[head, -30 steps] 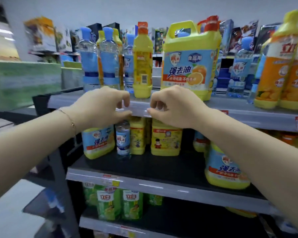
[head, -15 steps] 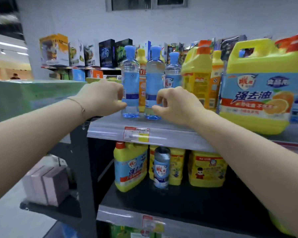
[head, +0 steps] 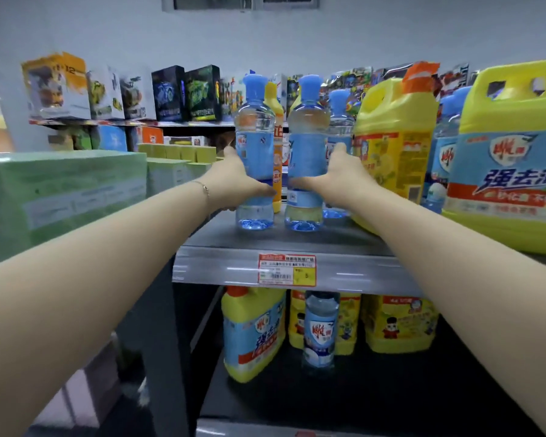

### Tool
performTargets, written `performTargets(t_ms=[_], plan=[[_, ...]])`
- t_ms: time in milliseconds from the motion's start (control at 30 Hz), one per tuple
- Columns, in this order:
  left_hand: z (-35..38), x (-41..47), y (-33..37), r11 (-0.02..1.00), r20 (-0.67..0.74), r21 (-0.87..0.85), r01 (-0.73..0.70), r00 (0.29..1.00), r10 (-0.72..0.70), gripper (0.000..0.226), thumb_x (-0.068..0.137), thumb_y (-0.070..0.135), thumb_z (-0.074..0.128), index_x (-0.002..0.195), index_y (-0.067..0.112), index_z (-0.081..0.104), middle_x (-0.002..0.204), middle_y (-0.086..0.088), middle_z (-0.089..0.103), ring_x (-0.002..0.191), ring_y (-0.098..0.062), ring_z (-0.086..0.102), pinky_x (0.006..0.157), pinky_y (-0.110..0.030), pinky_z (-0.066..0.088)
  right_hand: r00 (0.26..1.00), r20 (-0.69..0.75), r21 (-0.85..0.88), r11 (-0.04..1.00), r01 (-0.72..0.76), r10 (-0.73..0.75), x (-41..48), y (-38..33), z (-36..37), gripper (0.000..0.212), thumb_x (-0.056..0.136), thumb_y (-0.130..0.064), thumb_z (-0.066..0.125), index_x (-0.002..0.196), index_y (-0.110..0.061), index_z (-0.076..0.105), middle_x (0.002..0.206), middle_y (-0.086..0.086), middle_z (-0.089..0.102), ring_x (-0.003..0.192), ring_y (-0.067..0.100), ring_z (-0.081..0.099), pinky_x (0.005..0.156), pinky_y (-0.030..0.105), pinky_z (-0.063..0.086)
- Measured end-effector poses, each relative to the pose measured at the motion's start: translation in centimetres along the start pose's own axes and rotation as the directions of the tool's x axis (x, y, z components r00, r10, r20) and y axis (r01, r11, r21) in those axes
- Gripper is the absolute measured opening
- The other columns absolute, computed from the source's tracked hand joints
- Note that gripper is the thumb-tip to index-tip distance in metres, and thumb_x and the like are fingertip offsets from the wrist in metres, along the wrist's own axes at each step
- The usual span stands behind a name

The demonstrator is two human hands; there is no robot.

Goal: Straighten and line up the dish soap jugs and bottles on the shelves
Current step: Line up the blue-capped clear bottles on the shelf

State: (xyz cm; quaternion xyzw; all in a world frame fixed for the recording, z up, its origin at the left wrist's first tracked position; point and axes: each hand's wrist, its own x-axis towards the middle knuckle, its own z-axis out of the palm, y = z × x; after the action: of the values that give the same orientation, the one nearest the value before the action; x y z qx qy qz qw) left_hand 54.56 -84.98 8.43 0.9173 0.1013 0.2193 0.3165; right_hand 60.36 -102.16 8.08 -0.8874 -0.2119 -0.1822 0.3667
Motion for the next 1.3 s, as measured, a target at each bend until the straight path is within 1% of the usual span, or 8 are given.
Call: performTargets(t_ms=[133,267,400,667,833,1000,1100,1300], plan=[[0.9,1.2,-0.5,0.999,-0.031,-0.032,-0.040,0.999,0.039,0.094,0.068,0.047,0.083,0.138,0.013,0.029,0.118,-0.002,0.056,0.098,-0.021,0.060,0.068,-0.033,0.054,1.000,0.021,0.069,0.998,0.008,-0.010,0.3,0.2,1.2,0.088,0.067,-0.055,0.078,0.130,-0.015,0.032,0.117,0.002,0.056,0.103,0.023,0.059,0.084,0.041,0.054],[1.2,1.4,-0.4,0.982,-0.043,-0.186,0.010,0.999,-0.019,0.088,0.070,0.033,0.085,0.137,0.013,0.030,0.125,-0.003,0.053,0.107,-0.021,0.057,0.080,-0.032,0.050,0.999,0.006,0.046,0.998,0.037,-0.038,0.3,0.4,1.8,0.076,0.074,-0.047,0.076,0.124,-0.014,0.030,0.103,-0.002,0.050,0.091,0.019,0.055,0.074,0.034,0.051],[0.9,1.4,-0.6,0.957,0.003,-0.286,0.057,0.998,-0.058,0.084,0.070,0.025,0.086,0.134,0.019,0.032,0.125,-0.002,0.055,0.109,-0.026,0.060,0.087,-0.044,0.055,0.998,0.042,0.053,0.997,0.051,-0.053,0.4,0.6,1.2,0.070,0.074,-0.044,0.076,0.120,-0.014,0.032,0.105,-0.001,0.054,0.095,0.020,0.059,0.080,0.036,0.054],[0.9,1.9,-0.8,0.917,0.101,-0.391,0.076,0.994,-0.040,0.071,0.070,0.022,0.085,0.127,0.027,0.042,0.112,0.002,0.063,0.098,-0.023,0.066,0.083,-0.049,0.057,1.000,0.006,0.134,0.991,0.010,-0.011,-0.1,1.2,0.3,0.074,0.061,-0.045,0.082,0.113,-0.017,0.037,0.100,-0.003,0.058,0.089,0.019,0.062,0.080,0.043,0.057],[1.6,1.6,-0.4,0.903,0.160,-0.424,0.070,0.987,-0.001,0.057,0.077,0.022,0.079,0.124,0.028,0.047,0.104,0.004,0.067,0.080,-0.012,0.066,0.052,-0.022,0.050,1.000,-0.016,0.187,0.982,-0.010,0.013,-0.3,0.9,0.0,0.081,0.051,-0.050,0.085,0.112,-0.019,0.040,0.095,-0.008,0.056,0.086,0.016,0.062,0.074,0.042,0.058],[2.0,1.5,-0.4,0.892,0.200,-0.448,0.069,0.980,0.025,0.065,0.075,0.028,0.081,0.129,0.028,0.045,0.115,0.002,0.066,0.096,-0.015,0.067,0.065,-0.028,0.051,1.000,-0.001,0.251,0.968,-0.016,0.017,-0.6,0.9,0.0,0.092,0.040,-0.056,0.086,0.113,-0.021,0.043,0.105,-0.006,0.059,0.094,0.016,0.062,0.079,0.043,0.057],[2.2,1.2,-0.7,0.912,0.105,-0.409,0.031,0.994,0.014,0.075,0.064,0.035,0.087,0.125,0.021,0.045,0.113,-0.002,0.064,0.103,-0.018,0.063,0.074,-0.033,0.051,1.000,-0.021,0.203,0.979,-0.010,0.014,-0.8,0.8,-0.1,0.079,0.055,-0.049,0.086,0.114,-0.018,0.043,0.103,-0.003,0.059,0.090,0.017,0.062,0.075,0.044,0.058],[1.1,-0.8,-0.1,0.945,-0.308,-0.241,-0.222,0.940,0.143,0.057,0.067,0.042,0.084,0.100,0.013,0.049,0.089,-0.003,0.058,0.075,-0.012,0.053,0.058,-0.021,0.042,0.995,-0.094,0.294,0.955,0.048,-0.022,-2.2,0.4,-0.7,0.068,0.062,-0.033,0.086,0.111,-0.016,0.041,0.095,-0.006,0.061,0.083,0.012,0.065,0.075,0.038,0.058]])
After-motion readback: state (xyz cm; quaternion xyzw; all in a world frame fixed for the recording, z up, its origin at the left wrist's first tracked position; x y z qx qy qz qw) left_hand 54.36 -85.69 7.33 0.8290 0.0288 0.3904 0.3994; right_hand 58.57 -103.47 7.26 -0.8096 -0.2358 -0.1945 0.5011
